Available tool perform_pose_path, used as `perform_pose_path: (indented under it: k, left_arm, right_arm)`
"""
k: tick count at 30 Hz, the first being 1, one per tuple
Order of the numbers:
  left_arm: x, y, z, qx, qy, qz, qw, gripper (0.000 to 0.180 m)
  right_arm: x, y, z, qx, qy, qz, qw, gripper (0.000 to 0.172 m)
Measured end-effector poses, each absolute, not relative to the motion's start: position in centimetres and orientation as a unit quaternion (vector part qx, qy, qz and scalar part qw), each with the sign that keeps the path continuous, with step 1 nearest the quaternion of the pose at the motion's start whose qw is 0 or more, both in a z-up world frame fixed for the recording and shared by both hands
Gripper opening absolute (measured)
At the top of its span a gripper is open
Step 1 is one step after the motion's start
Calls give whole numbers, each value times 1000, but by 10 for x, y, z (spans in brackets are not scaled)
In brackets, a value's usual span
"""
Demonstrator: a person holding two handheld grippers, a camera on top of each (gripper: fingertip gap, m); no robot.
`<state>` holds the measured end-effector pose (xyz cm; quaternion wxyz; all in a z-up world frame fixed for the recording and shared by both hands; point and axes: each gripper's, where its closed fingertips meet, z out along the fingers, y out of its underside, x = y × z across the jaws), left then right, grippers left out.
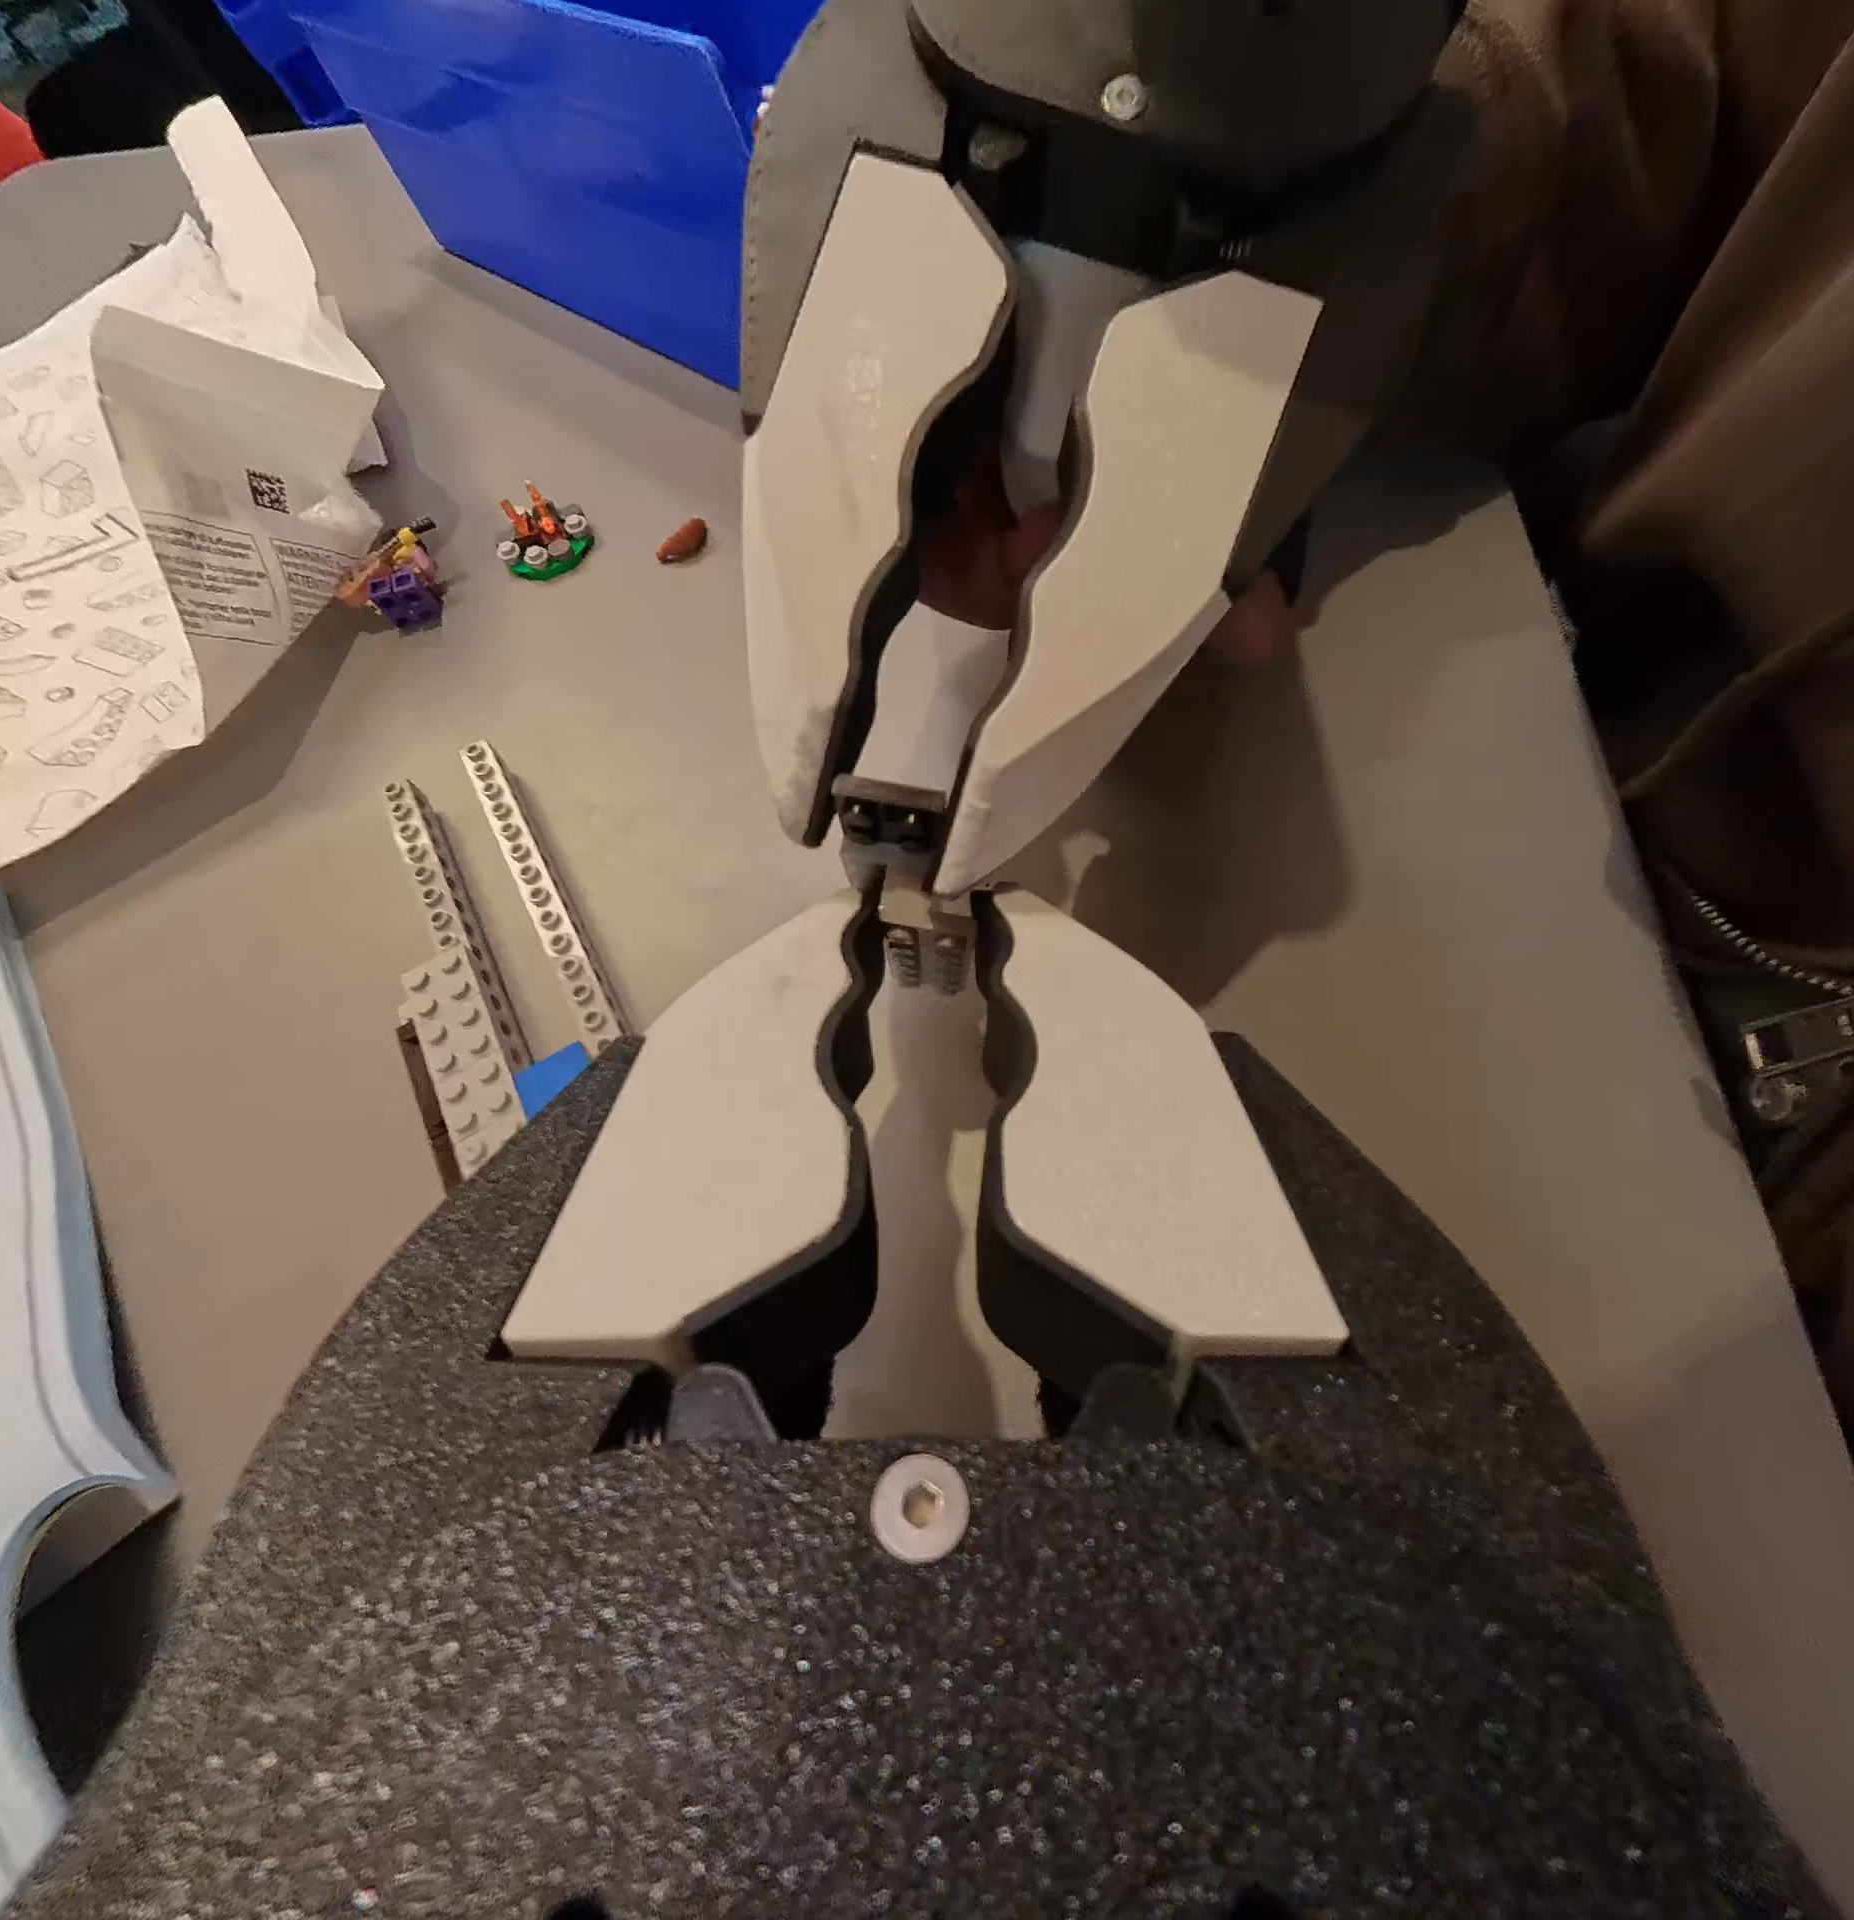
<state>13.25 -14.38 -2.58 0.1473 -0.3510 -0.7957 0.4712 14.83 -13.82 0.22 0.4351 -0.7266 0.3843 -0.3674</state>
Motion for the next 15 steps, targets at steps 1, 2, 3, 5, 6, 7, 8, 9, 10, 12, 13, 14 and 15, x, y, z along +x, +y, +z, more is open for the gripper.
perform_pose_path:
  k: [1,2,3,5,6,7,8,9,10,12,13,14,15]
  left_arm:
    - [132,-143,-26,-346,-796,471,158,16]
    - [131,-143,-26,-345,-795,471,165,16]
    - [131,-142,-26,-346,-794,470,170,16]
    - [130,-141,-27,-344,-794,469,180,16]
    - [129,-141,-27,-345,-793,468,185,16]
    - [130,-140,-28,-343,-794,466,187,16]
    - [135,-141,-29,-335,-800,464,182,16]
    - [142,-143,-29,-321,-804,466,184,16]
    - [146,-142,-27,-309,-802,470,200,16]
    - [151,-142,-22,-291,-800,476,221,16]
    - [152,-142,-22,-289,-801,476,221,16]
    - [151,-143,-21,-289,-800,476,223,16]
    - [149,-142,-20,-290,-798,477,227,16]
  right_arm:
    - [148,-139,2,-726,386,-364,438,17]
    - [147,-139,2,-725,386,-360,442,17]
    - [145,-138,1,-725,386,-355,446,16]
    - [143,-139,0,-724,387,-347,454,17]
    - [142,-138,-1,-723,387,-343,458,17]
    - [141,-139,-1,-723,388,-339,461,17]
    - [140,-142,-2,-721,391,-340,459,17]
    - [139,-150,-1,-717,397,-349,454,16]
    - [137,-157,0,-709,404,-351,459,16]
    - [132,-167,5,-688,420,-343,483,16]
    - [130,-172,6,-681,426,-344,487,16]
    - [129,-175,6,-677,431,-343,488,16]
    - [128,-176,6,-675,434,-344,488,16]
